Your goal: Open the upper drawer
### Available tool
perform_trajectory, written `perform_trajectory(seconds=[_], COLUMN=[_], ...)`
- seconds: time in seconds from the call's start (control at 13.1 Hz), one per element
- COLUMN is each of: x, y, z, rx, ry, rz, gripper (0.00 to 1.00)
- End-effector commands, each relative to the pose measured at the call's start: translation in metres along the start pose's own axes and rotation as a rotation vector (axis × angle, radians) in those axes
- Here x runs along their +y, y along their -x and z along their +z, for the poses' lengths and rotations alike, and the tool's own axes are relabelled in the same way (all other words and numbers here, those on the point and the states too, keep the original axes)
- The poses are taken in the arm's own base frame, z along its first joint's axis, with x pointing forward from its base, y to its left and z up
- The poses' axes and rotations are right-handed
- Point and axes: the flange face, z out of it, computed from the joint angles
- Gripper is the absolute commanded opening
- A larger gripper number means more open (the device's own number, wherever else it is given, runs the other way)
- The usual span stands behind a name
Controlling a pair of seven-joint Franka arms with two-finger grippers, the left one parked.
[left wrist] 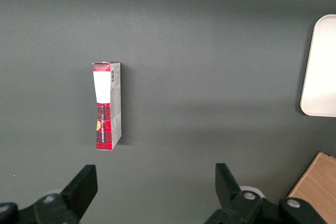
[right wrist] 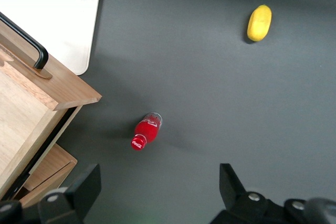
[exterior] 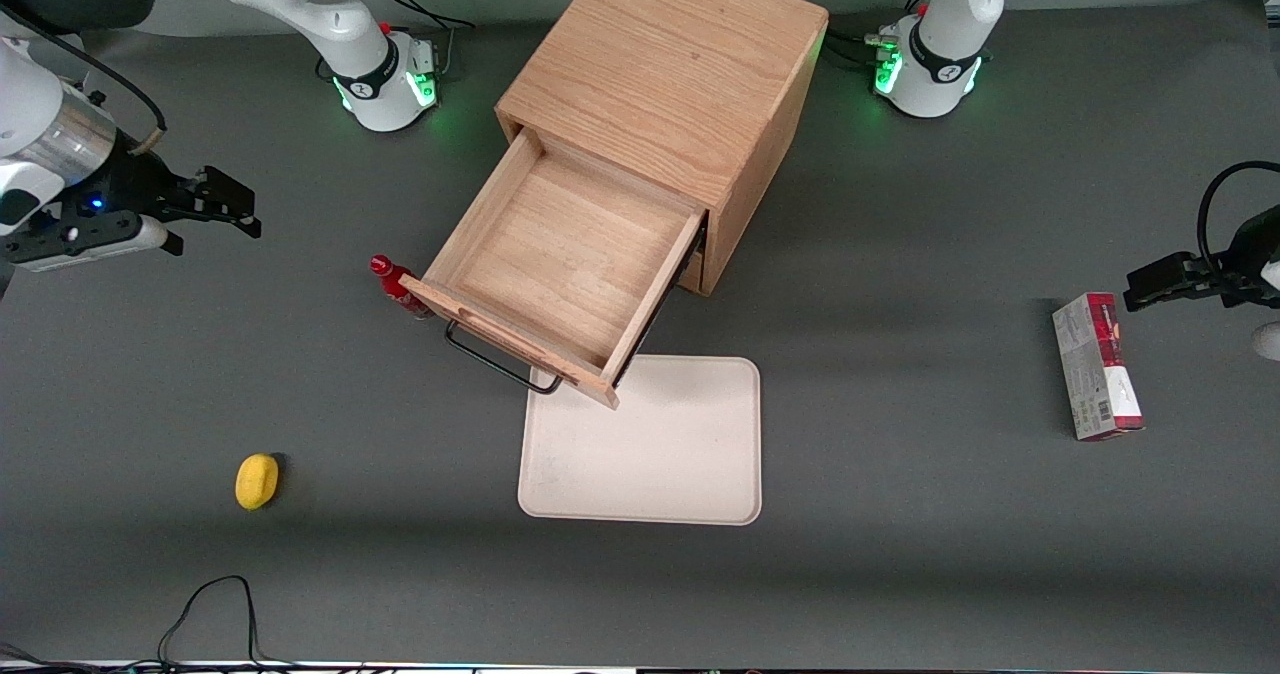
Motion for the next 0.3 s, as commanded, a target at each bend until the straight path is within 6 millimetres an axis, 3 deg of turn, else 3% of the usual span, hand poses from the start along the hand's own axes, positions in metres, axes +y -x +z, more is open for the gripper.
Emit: perform_trajectory(seconds=[0.0, 0.23], x=[0.0004, -0.0032], y=[-0.0138, -0.0135], z=[-0.0228, -0.0238], rx=[-0.046, -0.076], ry=[-0.018, -0.017], rz=[-0.028, -0.043], gripper=[1.0, 1.0])
